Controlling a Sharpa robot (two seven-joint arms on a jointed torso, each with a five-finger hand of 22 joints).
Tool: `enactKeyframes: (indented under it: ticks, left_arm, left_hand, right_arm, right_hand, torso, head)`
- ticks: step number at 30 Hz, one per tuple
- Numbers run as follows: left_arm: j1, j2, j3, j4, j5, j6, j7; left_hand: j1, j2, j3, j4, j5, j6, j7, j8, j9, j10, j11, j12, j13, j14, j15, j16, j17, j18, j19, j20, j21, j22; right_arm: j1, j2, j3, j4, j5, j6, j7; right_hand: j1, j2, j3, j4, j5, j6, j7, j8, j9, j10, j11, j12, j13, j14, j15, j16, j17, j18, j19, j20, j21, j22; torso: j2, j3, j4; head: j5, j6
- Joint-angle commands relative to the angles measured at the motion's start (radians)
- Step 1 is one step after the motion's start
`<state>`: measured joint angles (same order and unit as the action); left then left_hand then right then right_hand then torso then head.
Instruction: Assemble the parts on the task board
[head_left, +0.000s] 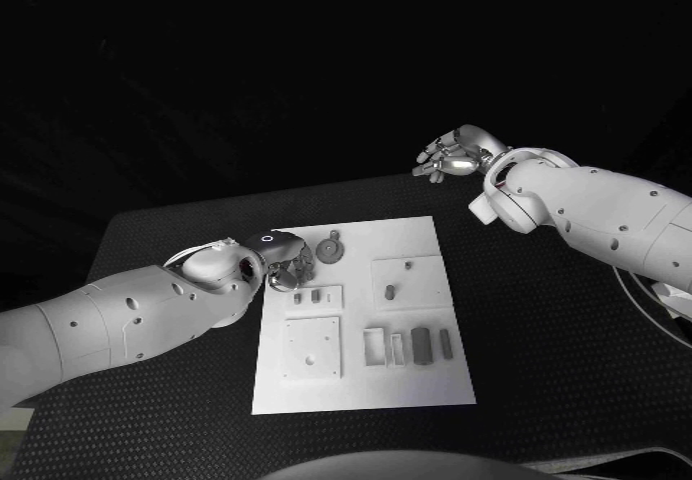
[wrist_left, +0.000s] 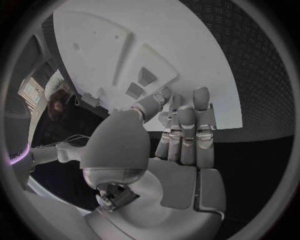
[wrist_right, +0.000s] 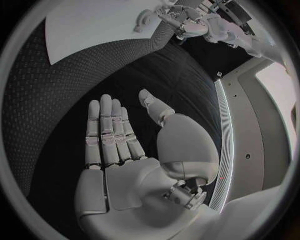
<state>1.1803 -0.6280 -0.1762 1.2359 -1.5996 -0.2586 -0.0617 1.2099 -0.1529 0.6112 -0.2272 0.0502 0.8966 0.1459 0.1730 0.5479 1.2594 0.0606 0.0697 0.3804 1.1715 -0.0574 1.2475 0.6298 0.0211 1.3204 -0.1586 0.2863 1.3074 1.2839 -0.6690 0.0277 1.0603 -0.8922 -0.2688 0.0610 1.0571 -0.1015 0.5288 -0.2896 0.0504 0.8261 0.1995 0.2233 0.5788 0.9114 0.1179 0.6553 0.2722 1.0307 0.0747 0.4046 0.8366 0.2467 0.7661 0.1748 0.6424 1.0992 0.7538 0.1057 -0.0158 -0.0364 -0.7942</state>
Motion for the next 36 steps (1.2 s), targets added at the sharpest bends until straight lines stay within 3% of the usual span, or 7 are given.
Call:
enactKeyframes:
  ticks: [1, 14, 17, 20, 24, 33, 36]
  left_arm:
    - [0.000, -0.003, 0.000, -0.003, 0.002, 0.012, -0.016]
    - [0.000, -0.033, 0.003, -0.032, 0.067, -0.061, 0.008]
    - [0.001, -0.058, 0.009, -0.046, 0.213, -0.121, 0.040]
    - [0.003, -0.081, 0.036, -0.058, 0.375, -0.162, 0.062]
    - [0.027, -0.116, 0.042, -0.062, 0.684, -0.183, 0.109]
    - [0.048, -0.169, 0.042, -0.057, 1.059, -0.075, 0.250]
    - [0.048, -0.176, 0.042, -0.058, 1.163, -0.032, 0.279]
  left_hand:
    - [-0.003, -0.012, -0.003, 0.008, 0.002, -0.024, -0.002, -0.011, -0.006, -0.011, 0.000, -0.001, 0.001, -0.002, 0.006, 0.004, 0.000, 0.062, -0.001, 0.008, 0.000, 0.022]
    - [0.000, -0.025, -0.007, 0.026, 0.001, -0.068, -0.005, -0.015, -0.011, -0.017, 0.001, 0.002, 0.006, -0.005, 0.007, 0.006, -0.001, 0.065, -0.002, 0.009, -0.001, 0.022]
    - [0.005, -0.022, 0.000, 0.033, 0.002, -0.014, 0.005, 0.020, 0.002, -0.016, 0.002, 0.002, 0.008, -0.014, 0.007, -0.005, -0.007, 0.063, -0.013, 0.012, -0.009, 0.019]
    - [0.002, -0.020, 0.002, 0.042, 0.001, 0.019, 0.015, 0.043, 0.012, -0.013, 0.002, 0.004, 0.011, -0.017, 0.008, -0.016, -0.013, 0.061, -0.018, 0.013, -0.015, 0.017]
    - [-0.006, -0.022, 0.004, 0.052, 0.000, 0.029, 0.014, 0.056, 0.018, -0.017, 0.007, 0.002, 0.013, -0.054, 0.014, -0.070, -0.039, 0.050, -0.064, 0.023, -0.054, -0.001]
    - [-0.030, -0.021, -0.008, 0.048, 0.001, 0.005, 0.026, 0.058, 0.021, -0.074, 0.038, -0.005, 0.004, -0.150, 0.048, -0.220, -0.107, 0.019, -0.178, 0.056, -0.164, -0.071]
    - [-0.057, -0.007, -0.026, 0.032, 0.002, -0.004, 0.005, 0.062, 0.024, -0.096, 0.056, -0.004, -0.006, -0.248, 0.091, -0.355, -0.166, -0.007, -0.287, 0.090, -0.224, -0.134]
  right_arm:
    - [-0.001, -0.002, 0.000, -0.001, -0.002, 0.010, 0.005]
    - [-0.003, -0.007, 0.000, 0.001, -0.048, 0.025, -0.009]
    - [-0.004, -0.009, 0.000, 0.004, -0.111, 0.034, -0.022]
    - [-0.005, -0.018, -0.003, 0.018, -0.182, 0.054, -0.027]
    - [-0.007, -0.035, -0.021, 0.044, -0.287, 0.098, -0.021]
    - [-0.007, -0.092, -0.083, 0.142, -0.557, 0.157, -0.041]
    - [-0.007, -0.111, -0.103, 0.182, -0.617, 0.153, -0.046]
  right_hand:
    - [-0.009, 0.003, 0.007, 0.001, 0.003, -0.008, 0.000, 0.004, -0.002, -0.007, 0.003, 0.007, -0.001, 0.008, 0.001, -0.007, 0.001, 0.015, 0.000, 0.003, -0.006, 0.002]
    - [0.032, 0.017, 0.020, -0.003, 0.003, 0.006, -0.008, 0.013, 0.001, 0.004, -0.004, 0.017, -0.003, 0.022, -0.005, -0.002, 0.008, 0.015, 0.013, -0.004, 0.001, 0.006]
    - [0.052, 0.033, 0.024, -0.002, 0.001, 0.026, -0.016, 0.024, 0.004, 0.029, -0.014, 0.026, -0.004, 0.060, -0.023, 0.015, 0.019, 0.015, 0.049, -0.016, 0.019, 0.012]
    - [0.062, 0.042, 0.021, -0.003, 0.004, 0.033, -0.023, 0.027, 0.003, 0.112, -0.043, 0.027, -0.009, 0.156, -0.069, 0.067, 0.046, 0.015, 0.144, -0.054, 0.070, 0.028]
    - [0.067, 0.039, 0.031, -0.004, 0.003, 0.033, -0.030, 0.020, -0.010, 0.209, -0.054, -0.070, -0.033, 0.201, -0.098, 0.099, 0.069, 0.015, 0.201, -0.094, 0.099, 0.040]
    - [0.075, 0.025, 0.038, -0.003, 0.003, 0.034, -0.028, 0.016, -0.027, 0.151, -0.021, -0.269, -0.102, 0.239, -0.088, 0.121, 0.085, 0.015, 0.238, -0.111, 0.121, 0.054]
    - [0.077, 0.019, 0.034, -0.003, 0.004, 0.044, -0.033, 0.021, -0.031, 0.176, -0.026, -0.297, -0.112, 0.264, -0.094, 0.142, 0.097, 0.015, 0.264, -0.123, 0.139, 0.063]
  torso:
    - [-0.001, 0.0001, 0.0001]
    - [-0.001, -0.0014, 0.0008]
    - [-0.002, -0.0015, 0.0003]
    - [-0.003, -0.0003, -0.0002]
    - [-0.002, -0.0007, 0.0009]
    - [-0.002, -0.0043, 0.0023]
    - [-0.001, -0.0029, -0.0002]
  head:
    - [0.001, 0.001]
    - [0.000, 0.012]
    - [-0.005, 0.020]
    - [-0.005, 0.027]
    - [-0.011, 0.038]
    - [-0.017, 0.061]
    - [-0.016, 0.069]
